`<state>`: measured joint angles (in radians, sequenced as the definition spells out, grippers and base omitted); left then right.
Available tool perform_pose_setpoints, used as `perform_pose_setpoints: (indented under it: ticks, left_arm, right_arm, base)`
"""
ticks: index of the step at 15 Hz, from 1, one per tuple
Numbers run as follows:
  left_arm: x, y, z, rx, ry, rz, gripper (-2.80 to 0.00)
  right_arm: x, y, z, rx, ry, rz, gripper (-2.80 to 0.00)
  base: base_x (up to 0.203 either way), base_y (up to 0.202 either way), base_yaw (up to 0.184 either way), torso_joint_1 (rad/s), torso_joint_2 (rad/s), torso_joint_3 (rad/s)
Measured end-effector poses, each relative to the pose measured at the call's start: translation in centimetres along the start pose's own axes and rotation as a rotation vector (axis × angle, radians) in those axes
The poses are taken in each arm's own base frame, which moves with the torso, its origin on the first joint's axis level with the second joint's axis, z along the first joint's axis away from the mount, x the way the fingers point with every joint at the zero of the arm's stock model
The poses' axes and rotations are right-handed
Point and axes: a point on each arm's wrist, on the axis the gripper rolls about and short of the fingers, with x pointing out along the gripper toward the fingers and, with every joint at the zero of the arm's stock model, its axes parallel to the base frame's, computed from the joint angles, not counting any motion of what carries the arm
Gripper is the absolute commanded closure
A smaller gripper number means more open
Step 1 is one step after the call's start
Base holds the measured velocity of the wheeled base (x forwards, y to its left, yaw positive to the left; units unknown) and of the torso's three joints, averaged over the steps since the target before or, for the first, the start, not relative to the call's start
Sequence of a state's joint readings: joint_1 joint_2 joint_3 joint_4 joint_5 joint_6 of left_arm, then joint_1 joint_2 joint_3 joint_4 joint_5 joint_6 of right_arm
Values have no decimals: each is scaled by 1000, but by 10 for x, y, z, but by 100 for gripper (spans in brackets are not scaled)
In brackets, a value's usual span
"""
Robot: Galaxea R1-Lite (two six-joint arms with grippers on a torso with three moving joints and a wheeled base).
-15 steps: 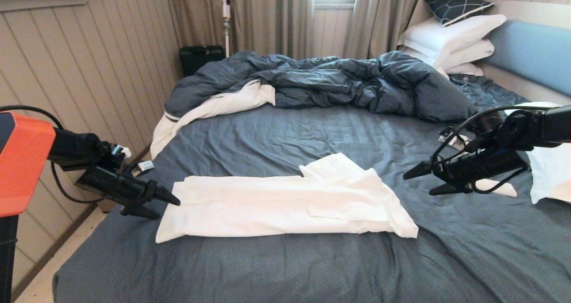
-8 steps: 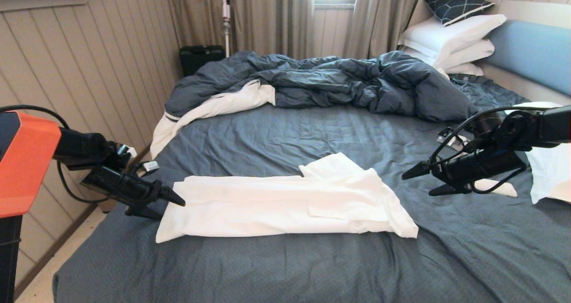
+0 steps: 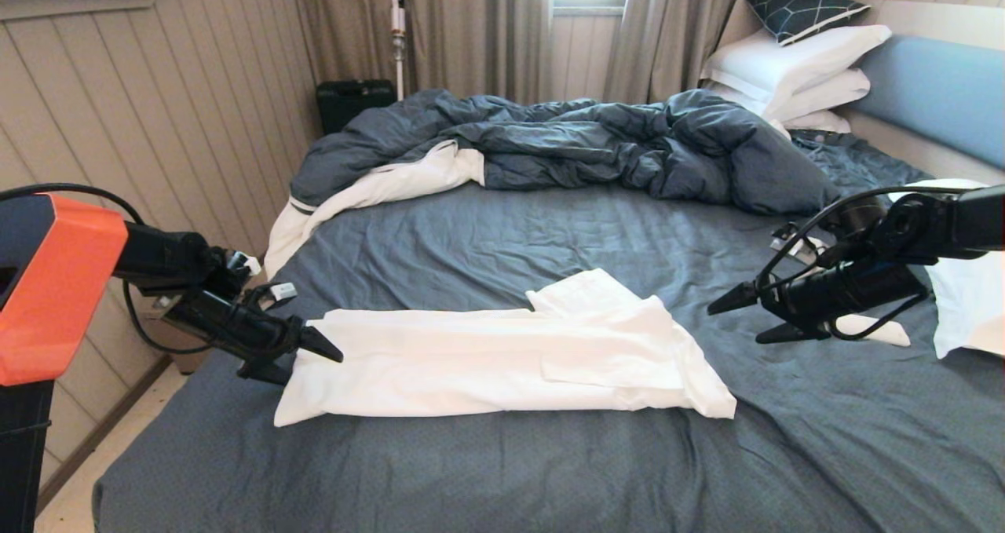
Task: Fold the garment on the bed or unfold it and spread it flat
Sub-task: Fold the white T-shirt
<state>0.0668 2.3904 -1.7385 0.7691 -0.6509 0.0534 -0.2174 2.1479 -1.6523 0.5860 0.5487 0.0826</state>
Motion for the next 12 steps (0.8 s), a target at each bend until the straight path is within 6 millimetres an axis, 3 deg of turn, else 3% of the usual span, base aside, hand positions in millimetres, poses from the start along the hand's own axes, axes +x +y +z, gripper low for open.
perform_pose_setpoints:
  ticks: [6, 12]
  left_arm:
    - [-1, 0, 1, 2, -3, -1, -280]
    - [0, 0, -1, -11, 2, -1, -280]
  right_arm:
    - [11, -6, 4, 16, 11, 5, -280]
    - [41, -14, 13, 4, 35, 14, -280]
  base:
    - [0, 0, 0, 0, 0, 0]
    - [0, 0, 0, 0, 0, 0]
